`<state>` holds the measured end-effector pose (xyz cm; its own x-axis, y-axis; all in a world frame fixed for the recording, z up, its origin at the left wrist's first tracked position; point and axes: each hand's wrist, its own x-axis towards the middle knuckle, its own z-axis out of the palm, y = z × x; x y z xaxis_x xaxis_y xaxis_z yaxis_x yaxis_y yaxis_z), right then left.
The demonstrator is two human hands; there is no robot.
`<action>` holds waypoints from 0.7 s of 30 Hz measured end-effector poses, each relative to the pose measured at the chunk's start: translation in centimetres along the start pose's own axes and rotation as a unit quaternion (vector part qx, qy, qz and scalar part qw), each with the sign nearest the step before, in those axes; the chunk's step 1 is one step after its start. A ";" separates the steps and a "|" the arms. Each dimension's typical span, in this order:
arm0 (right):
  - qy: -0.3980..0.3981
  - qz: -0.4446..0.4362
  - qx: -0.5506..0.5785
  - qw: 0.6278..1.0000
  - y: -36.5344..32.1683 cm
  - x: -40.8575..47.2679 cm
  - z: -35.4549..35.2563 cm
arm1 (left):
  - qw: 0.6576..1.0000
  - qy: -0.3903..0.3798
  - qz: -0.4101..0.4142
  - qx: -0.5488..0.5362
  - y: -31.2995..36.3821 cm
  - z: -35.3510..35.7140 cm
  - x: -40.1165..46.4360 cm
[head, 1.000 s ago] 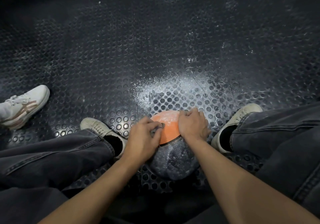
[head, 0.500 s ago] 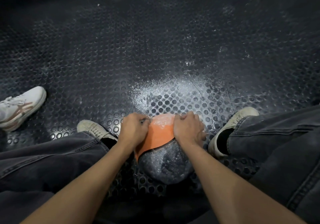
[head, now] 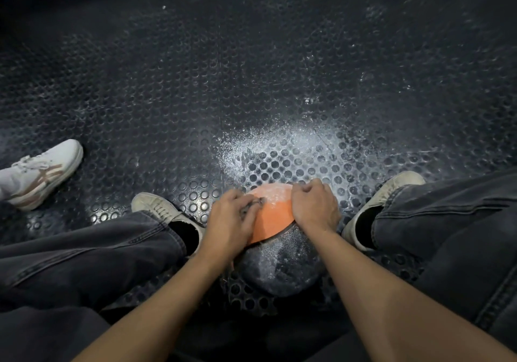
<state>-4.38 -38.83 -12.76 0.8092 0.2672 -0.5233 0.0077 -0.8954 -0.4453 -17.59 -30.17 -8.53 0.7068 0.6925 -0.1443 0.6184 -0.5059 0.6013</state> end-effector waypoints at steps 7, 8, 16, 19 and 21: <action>0.006 0.001 -0.001 1.000 -0.1 0.1 -0.1 | 1.000 -0.002 0.006 -0.010 0.5 0.4 -0.1; 0.000 -0.003 0.005 1.000 0.1 0.1 -0.3 | 1.000 -0.006 0.009 -0.012 0.3 0.4 -0.2; -0.020 0.070 0.075 0.995 1.2 3.1 -0.2 | 0.941 0.025 -0.258 -0.219 -4.7 1.3 0.9; -0.091 0.138 0.108 0.980 2.5 3.6 -0.2 | 0.891 0.013 -0.337 -0.304 -5.3 1.9 0.8; -0.204 0.175 0.143 0.953 3.2 3.5 0.2 | 0.847 -0.021 -0.385 -0.365 -5.3 2.1 0.9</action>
<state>-1.65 -40.67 -16.19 0.4367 0.1379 -0.8890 -0.4284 -0.8370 -0.3403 -19.56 -27.92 -13.48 0.2105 0.6462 -0.7336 0.5344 0.5523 0.6398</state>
